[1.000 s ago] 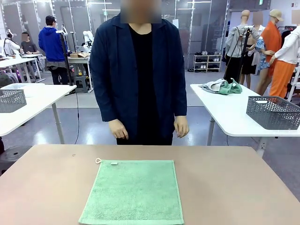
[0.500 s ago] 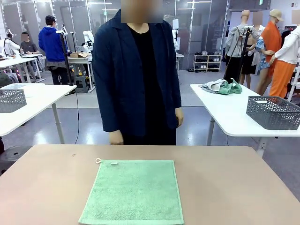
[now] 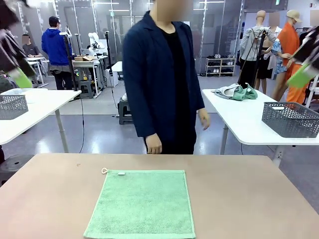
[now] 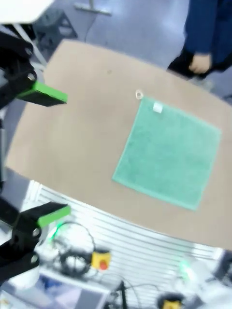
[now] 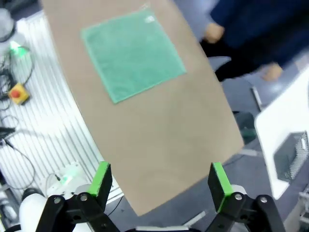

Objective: Fold the towels and place them in the basket.
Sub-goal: When a person lays out a Towel with hook on the table, fold it in half twice.

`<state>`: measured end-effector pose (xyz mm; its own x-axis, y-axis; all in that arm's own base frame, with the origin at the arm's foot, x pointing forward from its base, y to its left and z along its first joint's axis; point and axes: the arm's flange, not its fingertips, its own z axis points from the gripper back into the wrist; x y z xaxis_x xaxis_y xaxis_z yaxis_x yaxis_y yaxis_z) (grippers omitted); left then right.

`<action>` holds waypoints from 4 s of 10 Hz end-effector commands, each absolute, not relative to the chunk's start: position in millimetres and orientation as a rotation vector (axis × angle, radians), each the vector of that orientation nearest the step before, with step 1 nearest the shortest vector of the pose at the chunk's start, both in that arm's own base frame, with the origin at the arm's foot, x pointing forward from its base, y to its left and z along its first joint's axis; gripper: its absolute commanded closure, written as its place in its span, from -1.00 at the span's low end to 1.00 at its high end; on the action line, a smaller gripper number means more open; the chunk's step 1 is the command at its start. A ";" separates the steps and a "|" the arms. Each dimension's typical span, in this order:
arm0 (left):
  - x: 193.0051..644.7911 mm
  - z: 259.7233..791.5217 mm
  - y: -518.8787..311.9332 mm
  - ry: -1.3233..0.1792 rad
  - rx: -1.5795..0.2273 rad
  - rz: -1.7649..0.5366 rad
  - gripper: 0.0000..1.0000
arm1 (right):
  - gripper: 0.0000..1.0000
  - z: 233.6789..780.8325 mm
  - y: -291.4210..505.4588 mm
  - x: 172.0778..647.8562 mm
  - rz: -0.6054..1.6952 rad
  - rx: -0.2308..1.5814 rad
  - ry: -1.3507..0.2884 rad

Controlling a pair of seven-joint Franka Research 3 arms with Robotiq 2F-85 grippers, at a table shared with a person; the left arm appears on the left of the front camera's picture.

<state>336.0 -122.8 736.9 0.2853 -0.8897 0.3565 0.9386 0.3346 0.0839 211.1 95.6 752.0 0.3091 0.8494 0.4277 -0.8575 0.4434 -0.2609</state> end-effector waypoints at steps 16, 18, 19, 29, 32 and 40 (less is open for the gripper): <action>352.7 483.4 -177.1 -0.110 0.017 -1.500 -1.00 | -1.00 501.8 184.3 275.9 1.497 0.033 -0.249; 352.9 481.3 -176.2 -0.111 0.028 -1.504 -1.00 | -1.00 501.3 184.9 277.3 1.500 0.042 -0.247; 355.6 469.9 -185.3 -0.146 0.083 -1.531 -1.00 | -1.00 491.5 188.6 283.4 1.513 0.008 -0.243; 345.9 361.0 -230.0 -0.091 0.011 -1.674 -1.00 | -1.00 375.5 236.8 297.8 1.439 -0.058 -0.174; 334.6 337.7 -234.8 -0.070 -0.009 -1.668 -1.00 | -1.00 338.4 239.8 298.0 1.453 -0.053 -0.113; 341.1 295.0 -233.0 -0.065 -0.035 -1.645 -1.00 | -1.00 304.3 242.5 309.0 1.492 -0.075 -0.104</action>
<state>346.9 -237.1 302.7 -0.0759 -0.9965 0.0359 0.9971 -0.0755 0.0124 332.8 260.9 323.1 0.0631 0.9977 0.0256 -0.9946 0.0650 -0.0809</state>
